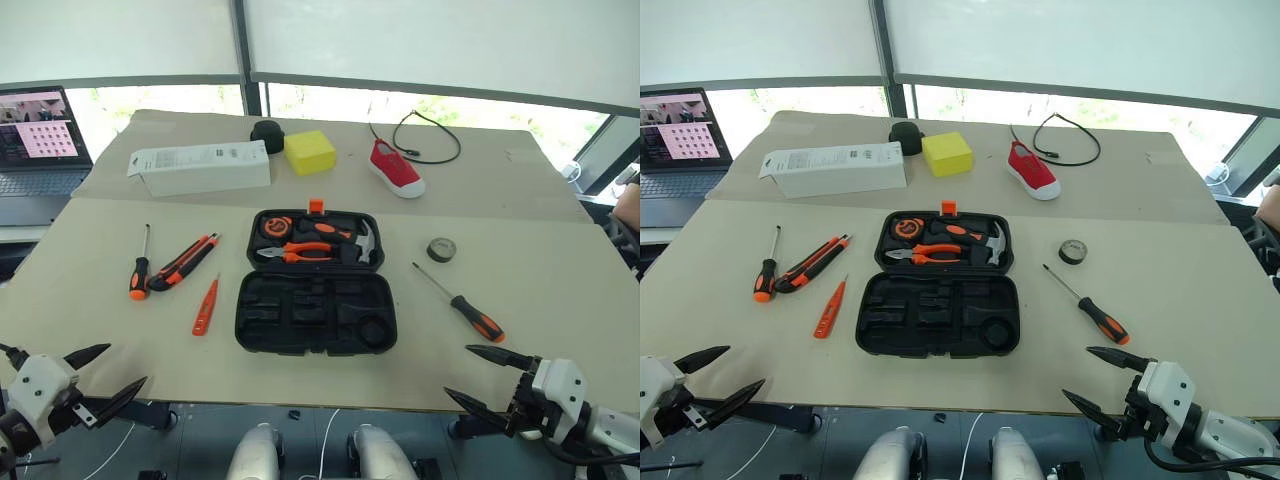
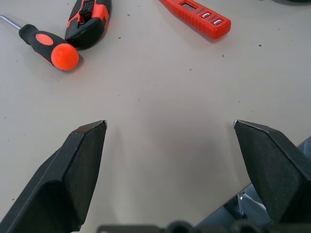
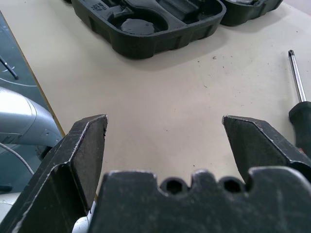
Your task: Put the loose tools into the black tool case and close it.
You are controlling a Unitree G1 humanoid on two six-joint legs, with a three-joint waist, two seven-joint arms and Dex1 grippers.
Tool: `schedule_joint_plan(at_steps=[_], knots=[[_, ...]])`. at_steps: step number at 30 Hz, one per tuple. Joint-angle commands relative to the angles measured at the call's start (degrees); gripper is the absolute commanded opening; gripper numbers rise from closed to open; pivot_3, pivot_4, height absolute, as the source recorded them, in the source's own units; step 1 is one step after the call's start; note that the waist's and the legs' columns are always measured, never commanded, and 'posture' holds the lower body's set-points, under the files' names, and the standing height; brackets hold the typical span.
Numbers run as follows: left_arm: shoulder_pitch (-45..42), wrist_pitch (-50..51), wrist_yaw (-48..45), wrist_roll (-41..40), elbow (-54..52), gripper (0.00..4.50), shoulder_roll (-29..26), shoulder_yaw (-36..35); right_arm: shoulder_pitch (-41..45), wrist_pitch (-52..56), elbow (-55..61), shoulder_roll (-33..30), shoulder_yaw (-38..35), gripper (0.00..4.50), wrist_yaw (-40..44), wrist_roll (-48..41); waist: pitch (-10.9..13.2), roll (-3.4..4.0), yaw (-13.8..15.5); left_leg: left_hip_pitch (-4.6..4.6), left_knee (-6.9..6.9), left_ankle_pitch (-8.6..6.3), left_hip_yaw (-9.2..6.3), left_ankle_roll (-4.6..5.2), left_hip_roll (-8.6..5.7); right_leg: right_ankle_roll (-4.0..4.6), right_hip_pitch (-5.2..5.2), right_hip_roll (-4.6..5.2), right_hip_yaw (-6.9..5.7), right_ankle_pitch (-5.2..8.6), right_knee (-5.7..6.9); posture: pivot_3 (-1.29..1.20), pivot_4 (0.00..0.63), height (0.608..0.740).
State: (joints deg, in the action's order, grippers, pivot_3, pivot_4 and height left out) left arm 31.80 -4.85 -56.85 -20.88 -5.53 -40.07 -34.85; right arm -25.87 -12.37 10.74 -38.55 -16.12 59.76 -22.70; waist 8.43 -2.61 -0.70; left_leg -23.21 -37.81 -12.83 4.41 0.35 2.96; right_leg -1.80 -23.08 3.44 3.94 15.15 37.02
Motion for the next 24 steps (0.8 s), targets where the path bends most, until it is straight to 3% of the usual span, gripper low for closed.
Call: schedule_joint_plan(at_steps=[1,4,15,19,24], knots=[[-0.32,2.58,0.51,-4.0,-1.44,4.5,0.24,-2.11,1.5,1.89,1.63,0.51,0.56,4.39,-1.47,-0.85,0.0,0.0,0.0,0.0,0.0,0.0,0.0,0.0,0.0,0.0,0.0,0.0,0.0,0.0,0.0,0.0,0.15,0.74],[-1.88,9.96,2.23,-10.68,-2.27,4.5,0.6,-4.5,4.48,6.85,4.84,2.26,2.74,4.39,-3.46,-4.38,-0.03,-0.05,-0.12,0.01,0.0,0.0,-0.03,0.0,0.07,0.0,-0.02,-0.03,0.0,-0.01,0.03,0.0,0.15,0.74],[-2.27,25.34,14.6,-16.7,3.44,4.5,3.79,-13.36,13.39,4.94,13.54,8.74,3.06,4.39,-4.64,-11.76,-0.04,-0.07,-0.25,0.03,0.0,0.0,-0.28,0.0,0.01,-0.05,-0.01,-0.05,-0.01,-0.01,0.08,0.0,0.15,0.74],[-5.98,34.4,17.26,-21.87,1.57,4.5,0.77,-14.76,15.0,5.73,15.76,9.96,3.68,4.39,-7.04,-11.28,-0.08,-0.15,0.6,0.07,-0.02,0.0,-0.28,0.0,-0.02,-0.05,-0.08,0.0,-0.18,0.0,0.08,0.0,0.15,0.74],[-21.43,53.56,27.69,-27.92,-0.36,4.5,-7.63,-9.44,17.39,7.09,17.7,11.18,5.57,4.39,-10.75,-9.56,-0.09,-0.18,1.42,0.08,-0.04,0.06,-0.37,-0.09,-0.01,-0.04,-0.05,0.01,-0.31,-0.03,0.14,0.0,0.15,0.74]])
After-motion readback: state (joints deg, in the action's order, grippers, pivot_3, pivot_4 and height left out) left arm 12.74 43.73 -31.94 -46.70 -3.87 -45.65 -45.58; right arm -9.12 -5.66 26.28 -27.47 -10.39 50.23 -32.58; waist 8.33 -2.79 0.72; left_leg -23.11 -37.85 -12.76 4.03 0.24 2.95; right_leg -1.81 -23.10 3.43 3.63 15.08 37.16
